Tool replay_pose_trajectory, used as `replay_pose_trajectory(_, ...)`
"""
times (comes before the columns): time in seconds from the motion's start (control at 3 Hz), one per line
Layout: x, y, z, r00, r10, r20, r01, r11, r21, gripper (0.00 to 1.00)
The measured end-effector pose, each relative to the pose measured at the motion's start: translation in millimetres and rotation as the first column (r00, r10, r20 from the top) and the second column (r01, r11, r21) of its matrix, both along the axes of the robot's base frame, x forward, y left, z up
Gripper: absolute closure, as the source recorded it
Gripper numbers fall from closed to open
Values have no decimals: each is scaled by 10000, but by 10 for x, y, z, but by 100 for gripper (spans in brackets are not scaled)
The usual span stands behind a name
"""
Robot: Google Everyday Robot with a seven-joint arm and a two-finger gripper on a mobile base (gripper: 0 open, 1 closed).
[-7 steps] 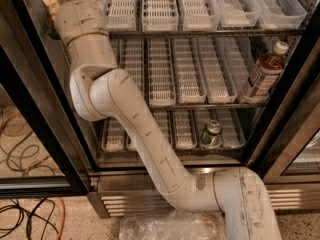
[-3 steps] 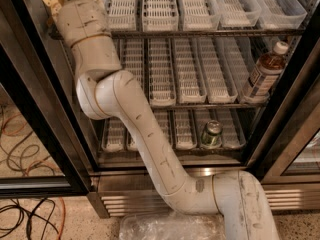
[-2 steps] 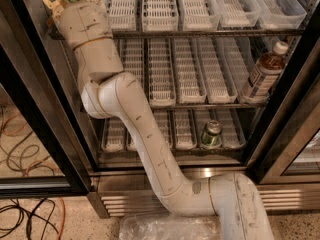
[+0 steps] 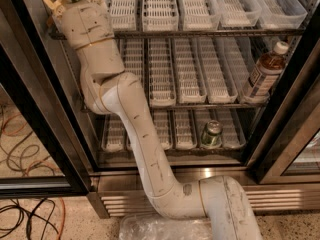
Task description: Pick green can from top shelf of fridge
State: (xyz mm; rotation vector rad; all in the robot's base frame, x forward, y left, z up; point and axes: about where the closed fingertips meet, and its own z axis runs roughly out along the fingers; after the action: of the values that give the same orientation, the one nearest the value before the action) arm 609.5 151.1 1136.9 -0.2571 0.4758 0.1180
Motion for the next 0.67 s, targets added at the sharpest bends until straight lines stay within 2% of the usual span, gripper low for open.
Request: replay_pose_trajectory(0.67, -16, -11, 15, 10000, -34, 87, 33, 10000, 70, 100)
